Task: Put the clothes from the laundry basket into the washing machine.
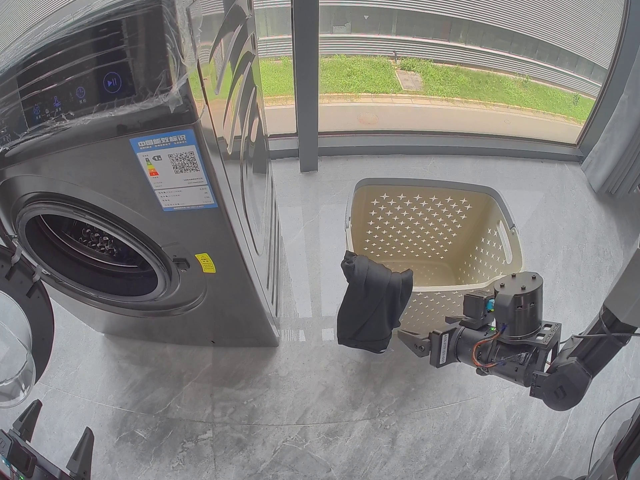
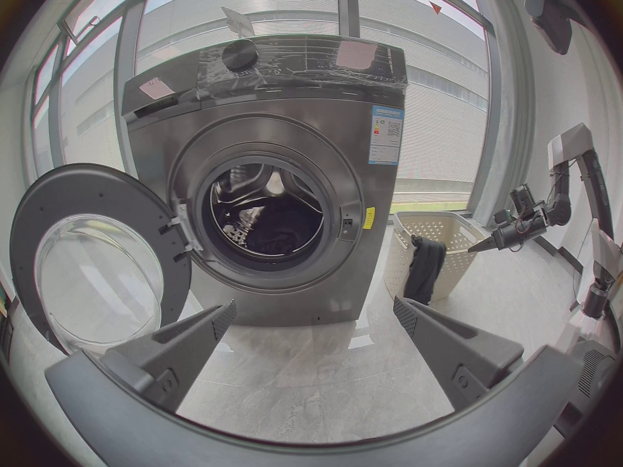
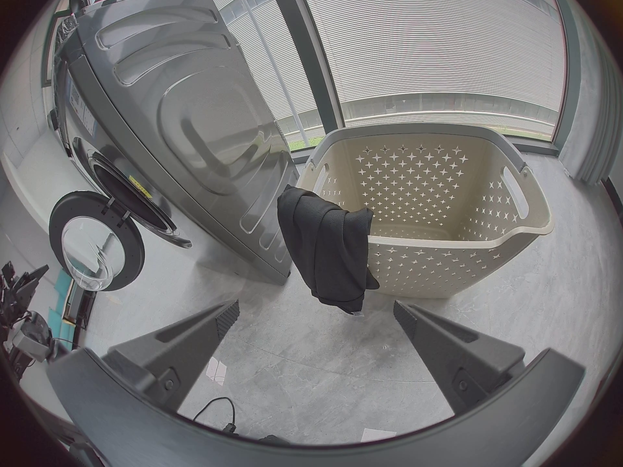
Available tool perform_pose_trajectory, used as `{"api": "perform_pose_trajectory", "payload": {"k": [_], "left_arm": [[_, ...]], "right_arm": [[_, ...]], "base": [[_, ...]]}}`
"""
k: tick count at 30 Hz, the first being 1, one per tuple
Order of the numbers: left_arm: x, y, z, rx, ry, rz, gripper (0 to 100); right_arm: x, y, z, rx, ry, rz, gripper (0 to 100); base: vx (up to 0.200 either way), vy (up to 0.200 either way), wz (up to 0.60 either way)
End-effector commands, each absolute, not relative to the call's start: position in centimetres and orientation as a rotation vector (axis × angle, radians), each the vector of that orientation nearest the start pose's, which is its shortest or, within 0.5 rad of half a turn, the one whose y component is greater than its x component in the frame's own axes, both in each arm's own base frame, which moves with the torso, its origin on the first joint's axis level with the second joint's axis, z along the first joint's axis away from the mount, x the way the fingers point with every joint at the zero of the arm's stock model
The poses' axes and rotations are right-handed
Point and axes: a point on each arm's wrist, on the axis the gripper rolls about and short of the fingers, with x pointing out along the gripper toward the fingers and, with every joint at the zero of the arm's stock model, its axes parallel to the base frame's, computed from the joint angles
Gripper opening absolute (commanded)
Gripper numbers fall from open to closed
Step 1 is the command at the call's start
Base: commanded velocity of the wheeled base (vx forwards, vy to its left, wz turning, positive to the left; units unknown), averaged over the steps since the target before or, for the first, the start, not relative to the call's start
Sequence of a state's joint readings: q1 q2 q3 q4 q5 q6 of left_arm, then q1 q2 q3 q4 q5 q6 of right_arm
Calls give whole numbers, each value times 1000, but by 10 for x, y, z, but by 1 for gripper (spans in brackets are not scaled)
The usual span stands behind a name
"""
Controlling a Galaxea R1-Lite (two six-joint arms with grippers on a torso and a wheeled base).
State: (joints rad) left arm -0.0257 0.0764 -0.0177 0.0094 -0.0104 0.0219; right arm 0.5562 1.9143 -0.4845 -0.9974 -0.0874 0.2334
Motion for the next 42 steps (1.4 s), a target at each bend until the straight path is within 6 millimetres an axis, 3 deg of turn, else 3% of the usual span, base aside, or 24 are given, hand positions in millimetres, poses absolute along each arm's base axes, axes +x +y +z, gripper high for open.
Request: {"api": "perform_pose_trajectory", "payload": {"k": [1, 11, 17, 22, 28, 42], "left_arm": [[-22, 0, 76, 24, 26, -28, 100], [-22, 0, 76, 24, 20, -28, 100], [-22, 0, 76, 21, 18, -28, 100], [-22, 0, 76, 21, 18, -28, 100], [-23, 0, 76, 21, 14, -28, 100], [-23, 0, 76, 20, 14, -28, 100]], "right_arm": [[252, 157, 72, 89, 481, 411, 100], [263, 172, 48, 78, 498, 429, 100], [286, 191, 33, 85, 440, 414, 100], [301, 204, 31, 96, 388, 415, 100], [300, 204, 27, 89, 403, 407, 100], [296, 201, 24, 85, 414, 405, 100]], "base": [[0, 0, 0], [0, -20, 0], [0, -67, 0], [0, 0, 0], [0, 0, 0], [0, -171, 0]]}}
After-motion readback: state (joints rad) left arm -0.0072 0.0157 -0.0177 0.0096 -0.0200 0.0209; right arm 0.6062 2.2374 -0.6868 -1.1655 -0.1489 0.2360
